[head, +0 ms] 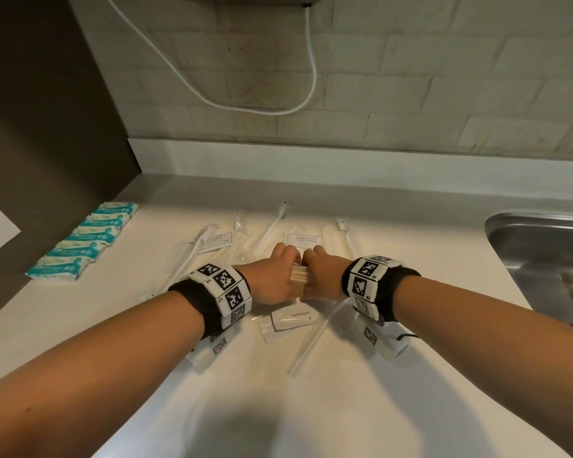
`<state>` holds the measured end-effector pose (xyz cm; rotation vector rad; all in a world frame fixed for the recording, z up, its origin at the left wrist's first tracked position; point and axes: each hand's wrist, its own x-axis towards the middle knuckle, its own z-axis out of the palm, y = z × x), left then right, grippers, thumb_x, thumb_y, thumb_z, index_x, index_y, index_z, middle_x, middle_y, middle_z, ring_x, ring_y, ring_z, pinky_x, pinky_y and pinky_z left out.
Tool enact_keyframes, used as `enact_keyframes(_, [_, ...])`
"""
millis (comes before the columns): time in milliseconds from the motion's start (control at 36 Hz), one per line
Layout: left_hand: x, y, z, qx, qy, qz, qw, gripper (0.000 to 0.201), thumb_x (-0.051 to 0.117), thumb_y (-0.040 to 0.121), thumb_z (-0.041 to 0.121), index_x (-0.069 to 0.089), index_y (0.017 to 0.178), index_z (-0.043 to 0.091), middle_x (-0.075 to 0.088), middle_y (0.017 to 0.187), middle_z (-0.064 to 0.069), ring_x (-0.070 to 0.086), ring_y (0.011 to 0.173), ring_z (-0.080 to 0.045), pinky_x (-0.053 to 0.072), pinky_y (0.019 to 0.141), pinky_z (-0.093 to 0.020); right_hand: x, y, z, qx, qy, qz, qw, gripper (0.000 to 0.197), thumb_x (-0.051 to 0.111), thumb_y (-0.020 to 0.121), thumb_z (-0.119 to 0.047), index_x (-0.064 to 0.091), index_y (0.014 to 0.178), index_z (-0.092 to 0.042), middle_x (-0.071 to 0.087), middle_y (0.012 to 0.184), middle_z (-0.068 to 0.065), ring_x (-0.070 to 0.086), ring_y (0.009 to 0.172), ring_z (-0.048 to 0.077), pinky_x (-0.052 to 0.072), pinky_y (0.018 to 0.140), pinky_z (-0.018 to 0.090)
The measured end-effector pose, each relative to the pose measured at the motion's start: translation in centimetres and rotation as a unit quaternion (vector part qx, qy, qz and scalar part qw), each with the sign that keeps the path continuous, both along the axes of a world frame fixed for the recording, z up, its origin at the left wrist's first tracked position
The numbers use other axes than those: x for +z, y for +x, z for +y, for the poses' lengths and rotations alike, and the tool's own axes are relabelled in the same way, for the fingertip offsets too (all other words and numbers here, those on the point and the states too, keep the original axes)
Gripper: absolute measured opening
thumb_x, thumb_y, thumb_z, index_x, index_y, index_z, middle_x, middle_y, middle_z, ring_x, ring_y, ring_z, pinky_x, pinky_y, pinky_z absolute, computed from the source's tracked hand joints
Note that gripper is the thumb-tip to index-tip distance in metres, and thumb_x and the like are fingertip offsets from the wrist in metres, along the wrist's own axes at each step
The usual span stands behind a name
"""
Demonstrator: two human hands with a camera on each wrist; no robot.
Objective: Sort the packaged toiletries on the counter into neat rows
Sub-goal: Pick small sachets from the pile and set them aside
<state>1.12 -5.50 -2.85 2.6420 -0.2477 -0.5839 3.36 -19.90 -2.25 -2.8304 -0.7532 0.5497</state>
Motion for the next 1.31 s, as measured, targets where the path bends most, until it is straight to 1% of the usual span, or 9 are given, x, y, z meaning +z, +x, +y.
enact_keyframes(167, [0.1,-0.1,0.9,0.003,-0.047,-0.009,0.999,0.057,0.062,0.088,0.019,0.029,0.135,0.018,0.042,0.125,0.001,0.059,0.089,-0.017,0.052,0.075,-0.031,0.6,0.2,-0.8,0.000,0.013,0.026,1.000,0.058,0.076,0.071,-0.027,0.045,0.118,-0.013,0.050,0.111,0.002,0.060,0.087,0.019,0.056,0.080,0.032])
enact_keyframes(278, [0.3,-0.2,1.9,0.005,-0.068,-0.056,0.996,0.045,0.069,0.087,0.022,0.047,0.127,0.018,0.053,0.111,0.003,0.054,0.085,-0.008,0.040,0.067,-0.015,1.4,0.7,-1.7,-0.005,0.044,0.028,0.999,0.045,0.073,0.076,-0.016,0.054,0.116,-0.015,0.062,0.108,0.002,0.061,0.090,0.018,0.055,0.079,0.029])
enact_keyframes(417, [0.3,-0.3,2.4,0.012,-0.075,-0.100,0.992,0.040,0.074,0.084,0.028,0.060,0.121,0.020,0.049,0.100,0.010,0.048,0.080,-0.002,0.035,0.067,-0.013,1.8,0.7,-2.3,0.004,0.059,0.009,0.998,0.039,0.072,0.080,-0.019,0.060,0.117,-0.017,0.064,0.112,0.001,0.057,0.092,0.015,0.047,0.079,0.023])
enact_keyframes(583, [0.2,-0.5,1.4,-0.013,-0.050,-0.104,0.993,0.032,0.067,0.085,0.020,0.060,0.115,0.017,0.053,0.108,0.002,0.052,0.086,-0.010,0.038,0.067,-0.014,1.5,0.2,-2.1,-0.001,0.053,0.013,0.999,0.038,0.069,0.079,-0.014,0.060,0.116,-0.015,0.062,0.111,0.003,0.061,0.095,0.019,0.054,0.085,0.029])
enact_keyframes(833, [0.3,-0.2,1.2,0.009,-0.059,-0.108,0.992,0.037,0.080,0.078,0.026,0.066,0.110,0.015,0.063,0.101,0.003,0.057,0.087,-0.013,0.043,0.067,-0.017,1.3,0.4,-2.1,-0.022,0.058,0.013,0.998,0.039,0.074,0.076,-0.020,0.062,0.114,-0.017,0.065,0.109,0.002,0.060,0.093,0.018,0.052,0.082,0.026])
enact_keyframes(944, [0.4,-0.1,1.4,0.012,-0.049,-0.130,0.990,0.035,0.079,0.079,0.031,0.067,0.109,0.016,0.061,0.094,0.006,0.055,0.082,-0.010,0.038,0.061,-0.016,1.5,0.8,-2.4,-0.035,0.086,0.029,0.995,0.050,0.084,0.070,-0.031,0.065,0.113,-0.017,0.066,0.101,-0.001,0.055,0.085,0.015,0.041,0.068,0.021])
enact_keyframes(1083, [1.3,0.1,2.3,0.001,-0.052,-0.151,0.987,0.034,0.076,0.082,0.032,0.068,0.112,0.018,0.061,0.093,0.008,0.056,0.081,-0.009,0.039,0.063,-0.014,2.3,1.3,-2.5,-0.023,0.109,0.013,0.994,0.044,0.080,0.075,-0.027,0.067,0.117,-0.018,0.069,0.108,0.000,0.056,0.086,0.013,0.042,0.075,0.021])
enact_keyframes(1222, [3.1,0.3,4.2,-0.012,-0.057,-0.214,0.975,0.035,0.076,0.082,0.034,0.069,0.113,0.020,0.059,0.093,0.010,0.054,0.079,-0.006,0.040,0.065,-0.016,4.1,1.6,-1.5,-0.003,0.144,-0.037,0.989,0.039,0.079,0.076,-0.024,0.068,0.113,-0.018,0.061,0.092,-0.009,0.050,0.071,0.002,0.034,0.059,0.012])
enact_keyframes(1305, [3.6,0.2,5.0,-0.030,-0.060,-0.221,0.973,0.036,0.076,0.082,0.034,0.070,0.116,0.023,0.056,0.088,0.016,0.052,0.075,-0.005,0.037,0.064,-0.016,4.7,1.4,-0.9,0.006,0.134,-0.045,0.990,0.037,0.080,0.074,-0.027,0.067,0.108,-0.020,0.060,0.092,-0.011,0.054,0.078,0.007,0.036,0.061,0.013])
